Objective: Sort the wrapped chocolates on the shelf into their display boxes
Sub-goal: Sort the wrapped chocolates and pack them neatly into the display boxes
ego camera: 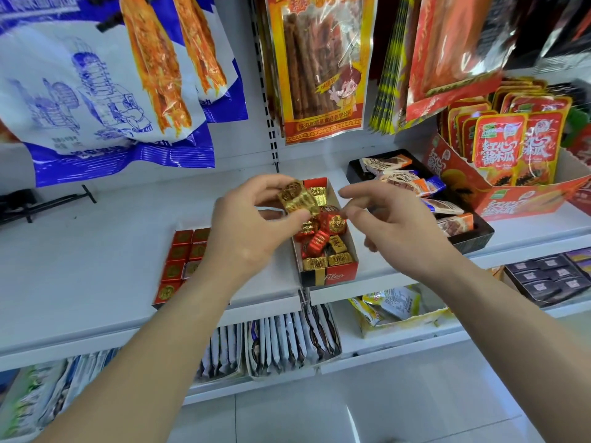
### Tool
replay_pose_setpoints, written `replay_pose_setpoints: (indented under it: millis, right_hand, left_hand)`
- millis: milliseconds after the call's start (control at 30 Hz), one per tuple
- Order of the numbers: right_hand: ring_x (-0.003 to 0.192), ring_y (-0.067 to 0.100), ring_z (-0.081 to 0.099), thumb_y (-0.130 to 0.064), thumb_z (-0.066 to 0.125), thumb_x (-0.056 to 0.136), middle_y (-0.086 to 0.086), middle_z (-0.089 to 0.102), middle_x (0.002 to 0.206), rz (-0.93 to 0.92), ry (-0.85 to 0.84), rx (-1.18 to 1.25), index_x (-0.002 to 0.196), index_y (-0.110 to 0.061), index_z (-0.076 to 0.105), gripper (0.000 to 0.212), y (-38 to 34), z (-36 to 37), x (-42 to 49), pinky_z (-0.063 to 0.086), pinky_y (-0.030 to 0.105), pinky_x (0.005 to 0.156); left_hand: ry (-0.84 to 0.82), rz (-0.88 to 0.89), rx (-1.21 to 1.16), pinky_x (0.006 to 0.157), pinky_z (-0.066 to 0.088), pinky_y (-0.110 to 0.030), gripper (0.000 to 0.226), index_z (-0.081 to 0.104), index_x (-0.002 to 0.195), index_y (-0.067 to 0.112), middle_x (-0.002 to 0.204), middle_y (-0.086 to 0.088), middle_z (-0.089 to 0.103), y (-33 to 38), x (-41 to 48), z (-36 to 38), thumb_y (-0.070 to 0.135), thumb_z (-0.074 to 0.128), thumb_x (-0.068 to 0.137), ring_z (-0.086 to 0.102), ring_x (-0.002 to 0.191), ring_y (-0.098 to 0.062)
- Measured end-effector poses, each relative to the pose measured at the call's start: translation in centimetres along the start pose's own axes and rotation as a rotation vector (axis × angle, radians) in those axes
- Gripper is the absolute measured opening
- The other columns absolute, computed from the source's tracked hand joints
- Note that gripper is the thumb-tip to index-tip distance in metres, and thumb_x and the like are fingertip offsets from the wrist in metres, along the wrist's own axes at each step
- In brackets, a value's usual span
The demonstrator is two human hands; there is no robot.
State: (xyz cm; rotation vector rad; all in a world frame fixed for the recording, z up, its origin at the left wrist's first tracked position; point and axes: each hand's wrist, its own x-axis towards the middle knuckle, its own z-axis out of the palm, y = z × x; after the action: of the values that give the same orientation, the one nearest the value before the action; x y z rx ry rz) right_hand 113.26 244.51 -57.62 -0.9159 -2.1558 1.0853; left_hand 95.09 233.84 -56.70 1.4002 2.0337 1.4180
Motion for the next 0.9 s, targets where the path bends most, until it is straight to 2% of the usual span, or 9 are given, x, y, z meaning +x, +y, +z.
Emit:
replay_pose_setpoints:
  millis: [133,200,233,300,367,567,667,800,900]
  right_hand:
    - [0.046,0.006,0.05,-0.026,0.063,0.094,-0.031,0.064,0.082,-0.074,-0.006,-0.167,0.109,-0.031,0.068,0.016,0.5,-0.2,0.0,0.037,0.009,0.05]
    - [0.049,0.003,0.054,-0.026,0.066,0.093,-0.043,0.058,0.074,-0.076,-0.059,-0.192,0.11,-0.031,0.067,0.018,0.4,0.3,-0.2,0.037,0.005,0.05]
    - [0.055,0.0,0.056,-0.027,0.067,0.092,-0.042,0.058,0.081,-0.09,-0.076,-0.208,0.112,-0.03,0.068,0.021,0.3,0.5,-0.1,0.038,0.005,0.054]
    - [0.069,-0.007,0.057,-0.029,0.069,0.091,-0.028,0.061,0.108,-0.142,-0.124,-0.238,0.12,-0.03,0.068,0.03,0.3,0.9,0.3,0.039,0.004,0.062]
    - [0.078,-0.017,0.053,-0.022,0.069,0.091,-0.016,0.062,0.119,-0.186,-0.206,-0.264,0.122,-0.03,0.068,0.032,0.1,1.3,1.0,0.038,0.003,0.067]
    - [0.077,-0.027,0.048,-0.016,0.072,0.089,-0.029,0.059,0.1,-0.177,-0.397,-0.332,0.115,-0.035,0.07,0.032,-1.0,1.4,2.1,0.035,-0.002,0.067]
    - [0.077,-0.019,0.053,-0.024,0.075,0.086,-0.023,0.066,0.097,-0.15,-0.31,-0.359,0.106,-0.034,0.072,0.023,-0.7,2.1,3.1,0.038,0.002,0.063]
    - [0.086,-0.006,0.056,-0.032,0.075,0.084,-0.016,0.069,0.108,-0.126,-0.028,-0.394,0.112,-0.033,0.071,0.029,-0.4,4.0,4.2,0.049,0.021,0.078]
    - [0.069,-0.012,0.051,-0.033,0.077,0.082,-0.017,0.063,0.102,-0.149,0.051,-0.394,0.11,-0.034,0.069,0.029,-0.8,3.5,4.1,0.037,0.007,0.064]
  left_hand:
    - [0.038,-0.056,0.044,0.072,0.047,-0.002,0.038,0.067,0.111,0.029,0.094,0.023,0.067,-1.2,0.5,-1.5,0.023,0.083,0.077,0.063,0.089,0.011]
    - [0.04,-0.076,0.056,0.069,0.045,0.0,0.037,0.067,0.11,0.028,0.092,0.023,0.067,-1.6,0.5,-1.7,0.023,0.083,0.077,0.061,0.087,0.014]
    - [0.038,-0.082,0.055,0.068,0.045,0.001,0.037,0.066,0.11,0.029,0.091,0.023,0.067,-1.8,0.5,-1.7,0.024,0.083,0.077,0.061,0.087,0.014]
    - [0.024,-0.086,0.055,0.068,0.044,0.001,0.035,0.065,0.108,0.031,0.091,0.024,0.066,-1.9,0.5,-1.7,0.024,0.082,0.078,0.06,0.087,0.015]
    - [0.003,-0.076,0.063,0.07,0.046,-0.002,0.035,0.065,0.106,0.034,0.091,0.025,0.066,-2.0,0.3,-1.5,0.023,0.082,0.077,0.061,0.088,0.014]
    - [-0.034,-0.061,0.052,0.079,0.054,-0.015,0.037,0.066,0.107,0.033,0.092,0.023,0.068,-2.8,0.2,-1.4,0.021,0.083,0.076,0.063,0.09,0.011]
    - [-0.026,-0.063,0.032,0.079,0.055,-0.018,0.037,0.066,0.106,0.033,0.092,0.022,0.069,-2.9,0.2,-1.5,0.02,0.083,0.076,0.064,0.088,0.009]
    - [-0.012,-0.066,0.017,0.078,0.055,-0.018,0.037,0.065,0.103,0.037,0.091,0.022,0.07,-3.0,0.3,-1.6,0.022,0.084,0.075,0.064,0.087,0.008]
    - [-0.021,-0.074,0.013,0.078,0.055,-0.017,0.037,0.065,0.105,0.036,0.093,0.022,0.069,-3.2,0.1,-1.5,0.024,0.084,0.075,0.063,0.088,0.009]
